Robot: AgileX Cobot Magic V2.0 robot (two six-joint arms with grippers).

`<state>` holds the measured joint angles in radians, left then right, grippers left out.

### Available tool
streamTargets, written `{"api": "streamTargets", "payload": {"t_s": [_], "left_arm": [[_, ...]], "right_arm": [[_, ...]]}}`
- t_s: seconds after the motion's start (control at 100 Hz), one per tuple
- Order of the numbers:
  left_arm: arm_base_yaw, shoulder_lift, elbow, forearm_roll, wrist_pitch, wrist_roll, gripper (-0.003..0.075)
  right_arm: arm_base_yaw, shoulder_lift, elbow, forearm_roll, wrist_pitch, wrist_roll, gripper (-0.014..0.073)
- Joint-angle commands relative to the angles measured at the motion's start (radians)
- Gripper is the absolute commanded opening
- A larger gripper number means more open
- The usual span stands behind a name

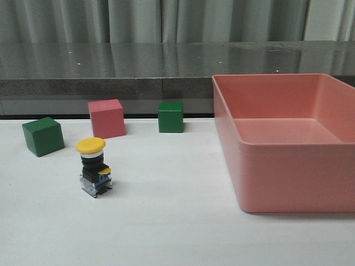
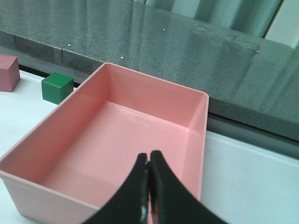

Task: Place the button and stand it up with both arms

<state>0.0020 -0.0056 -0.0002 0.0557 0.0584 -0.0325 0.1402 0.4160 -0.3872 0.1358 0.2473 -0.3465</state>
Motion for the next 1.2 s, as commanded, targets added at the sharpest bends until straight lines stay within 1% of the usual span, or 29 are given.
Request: {"api": "streamTargets", "payload": {"t_s": [0.0, 0.1, 0.16, 0.25, 0.38, 0.47, 0.72, 0.76, 0.93, 1.19], "left_arm": [[0.002, -0.031, 0.029, 0.0, -0.084, -0.01, -0.0019], [0.002, -0.031, 0.029, 0.0, -0.084, -0.01, -0.0019], [0.002, -0.031, 0.029, 0.0, -0.084, -0.01, -0.0019], [0.002, -0.031, 0.029, 0.0, -0.084, -0.01, -0.0019], [0.002, -0.031, 0.029, 0.0, -0.084, -0.01, -0.0019], [0.002, -0.031, 0.029, 0.0, -0.084, -0.01, -0.0019], [0.002, -0.031, 0.029, 0.0, -0.084, -0.01, -0.0019], [0.002, -0.031, 0.029, 0.0, -0.084, -0.01, -0.0019], [0.002, -0.031, 0.029, 0.0, -0.084, -0.01, -0.0019], [0.002, -0.031, 0.029, 0.0, -0.084, -0.01, -0.0019]], "right_arm": [[-0.007, 0.004, -0.026, 0.0, -0.082, 0.0, -0.0109], [-0.007, -0.016, -0.022, -0.012, -0.085, 0.001, -0.0109], [-0.007, -0.049, -0.002, -0.015, -0.1, 0.04, -0.0109], [-0.007, -0.123, 0.054, -0.057, -0.152, 0.159, -0.0109], [-0.007, -0.234, 0.179, -0.136, -0.215, 0.346, -0.0109], [-0.007, -0.297, 0.259, -0.136, -0.241, 0.414, -0.0109], [-0.008, -0.445, 0.403, -0.136, -0.299, 0.446, -0.0109], [-0.009, -0.449, 0.402, -0.136, -0.278, 0.446, -0.0109], [-0.031, -0.447, 0.401, -0.136, -0.274, 0.446, -0.0109], [-0.031, -0.447, 0.401, -0.136, -0.265, 0.446, -0.0109]]}}
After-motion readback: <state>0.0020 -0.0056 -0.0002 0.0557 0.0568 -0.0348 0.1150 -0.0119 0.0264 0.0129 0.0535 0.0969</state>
